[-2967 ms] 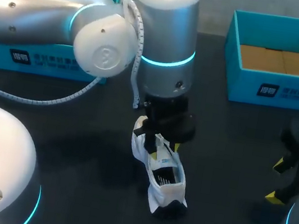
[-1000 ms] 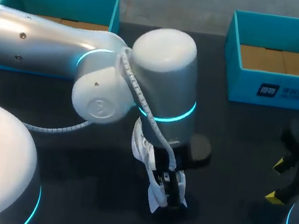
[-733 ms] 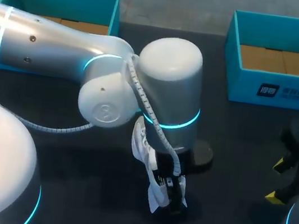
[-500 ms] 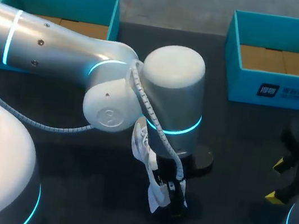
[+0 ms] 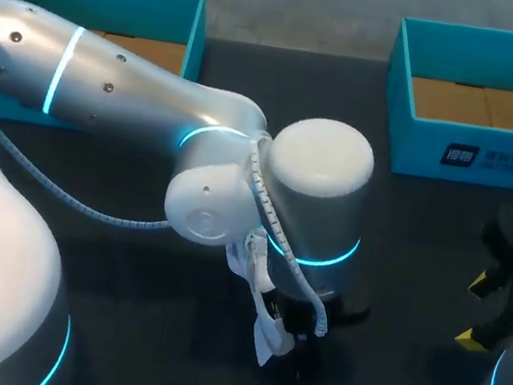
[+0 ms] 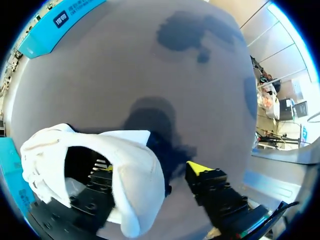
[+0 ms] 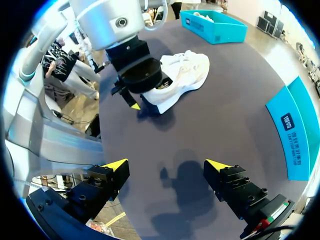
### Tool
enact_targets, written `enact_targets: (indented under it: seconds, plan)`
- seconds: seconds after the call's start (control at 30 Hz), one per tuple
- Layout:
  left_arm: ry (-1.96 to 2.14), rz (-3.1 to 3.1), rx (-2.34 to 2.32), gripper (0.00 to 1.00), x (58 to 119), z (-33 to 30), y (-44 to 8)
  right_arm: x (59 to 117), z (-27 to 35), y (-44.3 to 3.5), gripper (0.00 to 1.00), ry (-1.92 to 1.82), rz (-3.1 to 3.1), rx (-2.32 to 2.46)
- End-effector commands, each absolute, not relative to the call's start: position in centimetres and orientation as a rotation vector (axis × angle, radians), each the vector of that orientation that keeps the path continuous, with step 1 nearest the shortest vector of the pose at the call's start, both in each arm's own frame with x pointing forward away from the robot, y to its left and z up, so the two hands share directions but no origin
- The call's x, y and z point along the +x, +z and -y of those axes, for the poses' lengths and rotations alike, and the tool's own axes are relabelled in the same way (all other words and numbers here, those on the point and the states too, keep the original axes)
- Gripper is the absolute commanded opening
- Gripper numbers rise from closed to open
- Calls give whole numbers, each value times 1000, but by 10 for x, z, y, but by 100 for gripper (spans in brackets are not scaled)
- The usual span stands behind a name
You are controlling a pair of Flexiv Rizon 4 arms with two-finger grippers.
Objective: Take the shoe out of the shoebox, open the shoe tongue, remove and reinsert the insole, then place the shoe into the shoebox
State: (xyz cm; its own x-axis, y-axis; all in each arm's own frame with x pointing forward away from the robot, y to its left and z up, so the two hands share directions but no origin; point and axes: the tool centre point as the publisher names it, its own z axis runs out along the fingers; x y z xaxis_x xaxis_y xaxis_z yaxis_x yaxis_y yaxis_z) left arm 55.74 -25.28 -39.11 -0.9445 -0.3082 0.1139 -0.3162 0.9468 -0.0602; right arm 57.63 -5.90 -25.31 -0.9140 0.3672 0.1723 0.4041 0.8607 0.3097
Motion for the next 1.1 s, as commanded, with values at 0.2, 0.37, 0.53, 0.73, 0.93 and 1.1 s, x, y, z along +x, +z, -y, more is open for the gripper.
enact_targets:
  seconds: [0.2, 0.37, 0.53, 0.73, 0.93, 1.1]
  plan:
    - [101, 3011, 497, 24, 558, 255, -394, 574, 59, -254, 100, -523, 2931, -612]
    - [101, 3015, 503, 0, 561, 252, -394, 574, 59, -254, 100, -523, 2931, -612]
    - [109, 3025, 506, 0, 566, 247, -389, 574, 59, -254, 100, -523, 2931, -612]
    - [137, 3043, 490, 0, 581, 233, -368, 574, 59, -254, 100, -523, 2931, -612]
    - [174, 3028, 463, 0, 608, 212, -338, 574, 59, -254, 100, -523, 2931, -612]
    - [211, 3033, 460, 0, 627, 196, -306, 574, 59, -254, 100, -523, 2931, -612]
